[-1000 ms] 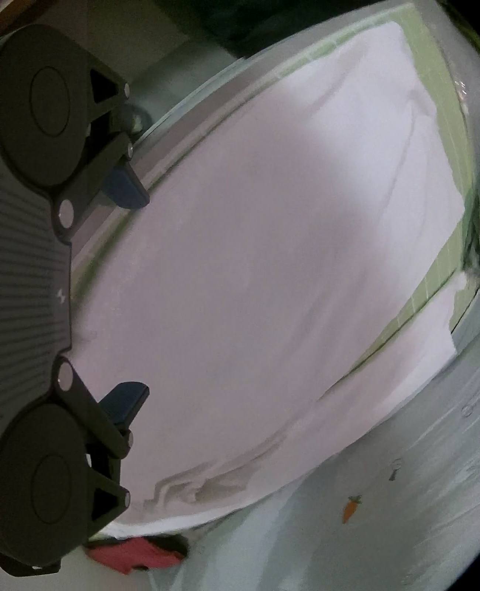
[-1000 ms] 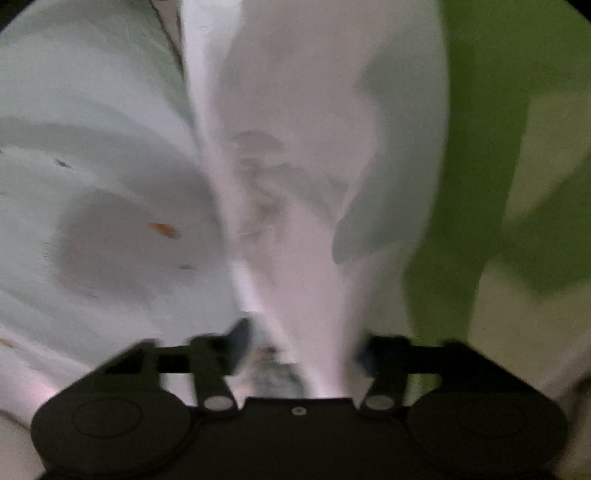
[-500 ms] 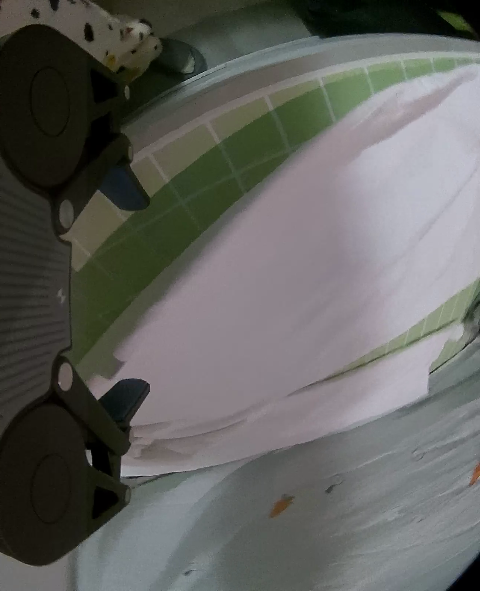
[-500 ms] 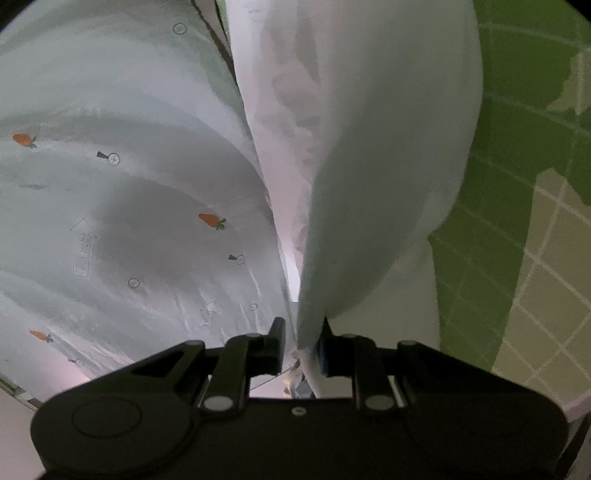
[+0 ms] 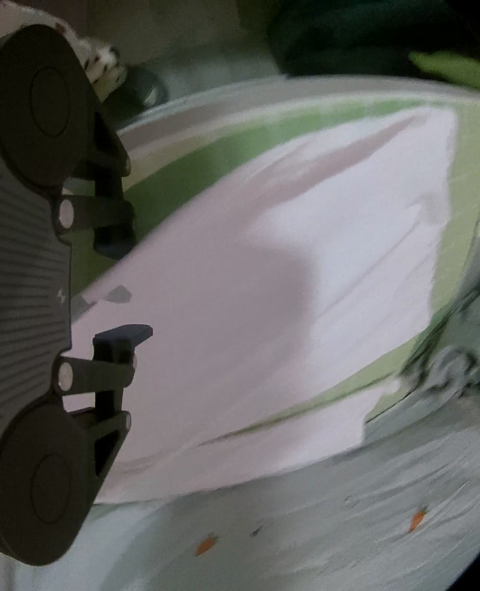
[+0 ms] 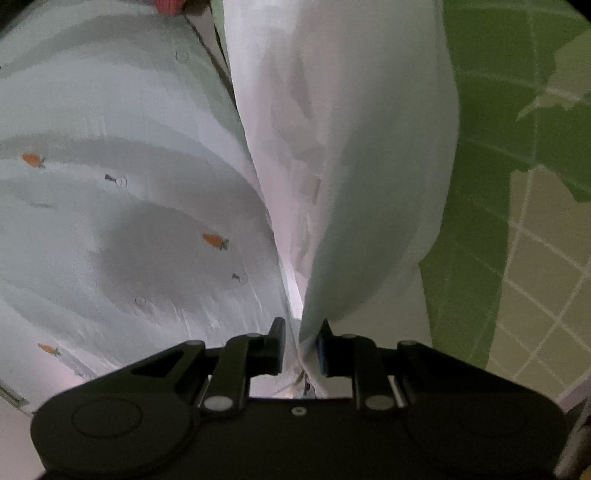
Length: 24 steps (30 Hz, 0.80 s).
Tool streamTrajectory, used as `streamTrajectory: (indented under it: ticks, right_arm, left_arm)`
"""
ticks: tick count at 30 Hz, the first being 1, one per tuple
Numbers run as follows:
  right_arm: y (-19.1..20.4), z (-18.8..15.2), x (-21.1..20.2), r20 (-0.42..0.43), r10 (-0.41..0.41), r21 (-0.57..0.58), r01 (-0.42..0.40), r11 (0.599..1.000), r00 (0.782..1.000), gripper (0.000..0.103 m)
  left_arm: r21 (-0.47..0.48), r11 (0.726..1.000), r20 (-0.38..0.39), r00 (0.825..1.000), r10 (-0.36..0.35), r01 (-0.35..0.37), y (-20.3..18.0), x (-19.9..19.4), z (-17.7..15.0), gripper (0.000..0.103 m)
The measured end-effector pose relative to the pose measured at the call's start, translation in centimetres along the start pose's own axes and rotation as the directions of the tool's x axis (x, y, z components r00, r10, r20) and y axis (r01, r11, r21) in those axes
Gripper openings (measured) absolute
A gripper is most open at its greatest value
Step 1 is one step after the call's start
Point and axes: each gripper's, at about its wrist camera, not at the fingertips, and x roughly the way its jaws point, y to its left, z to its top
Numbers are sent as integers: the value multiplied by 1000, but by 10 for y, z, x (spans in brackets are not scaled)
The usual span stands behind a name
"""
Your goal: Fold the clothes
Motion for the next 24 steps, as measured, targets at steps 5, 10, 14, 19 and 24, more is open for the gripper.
streamTrajectory:
  ticks: [5,10,14,19,24]
  right_arm:
    - [-2,0,-8,87,-32,-8,33,999,996,19]
    - [1,13,-26,201,-127,-51,140,989,971,34]
    - [3,23,-40,292,-196,-76,227,971,936,53]
    - [1,30,-61,415,-289,-104,361,927,862,70]
    - [3,30,-73,524,-325,-119,445,887,787,76]
  left_arm:
    - [-46,998,58,997,45,-42,16,-3,35,37]
    - [-72,995,80,994,70,-64,21,0,69,37]
    - [-95,993,88,993,78,-70,23,5,90,37]
    - [-81,994,100,991,88,-80,29,7,112,37]
    - [-64,995,93,992,88,-82,32,14,135,37]
